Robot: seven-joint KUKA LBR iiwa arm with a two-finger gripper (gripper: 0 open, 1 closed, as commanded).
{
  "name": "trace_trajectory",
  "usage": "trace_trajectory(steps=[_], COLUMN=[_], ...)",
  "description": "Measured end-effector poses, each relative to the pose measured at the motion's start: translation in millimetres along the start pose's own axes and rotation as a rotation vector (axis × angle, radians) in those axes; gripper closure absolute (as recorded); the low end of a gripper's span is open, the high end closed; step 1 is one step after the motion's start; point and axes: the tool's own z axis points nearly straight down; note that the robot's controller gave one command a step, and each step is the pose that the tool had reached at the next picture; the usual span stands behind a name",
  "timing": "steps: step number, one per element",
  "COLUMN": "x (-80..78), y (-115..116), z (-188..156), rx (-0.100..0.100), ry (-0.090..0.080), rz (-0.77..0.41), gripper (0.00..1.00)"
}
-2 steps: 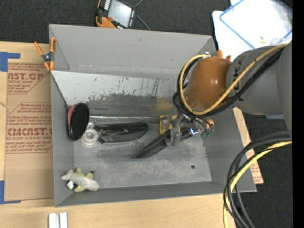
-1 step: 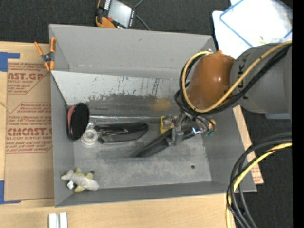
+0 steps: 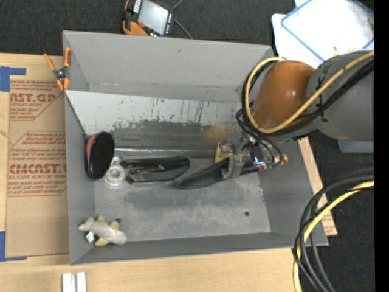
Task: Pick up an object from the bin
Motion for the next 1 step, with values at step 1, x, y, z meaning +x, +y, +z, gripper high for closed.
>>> trace_trajectory(steps=[1], x=[5.8], y=[18.8], z=[-99.8], rx=[-0.001], ry=[-0.004], rz=[-0.119], gripper=[1.00])
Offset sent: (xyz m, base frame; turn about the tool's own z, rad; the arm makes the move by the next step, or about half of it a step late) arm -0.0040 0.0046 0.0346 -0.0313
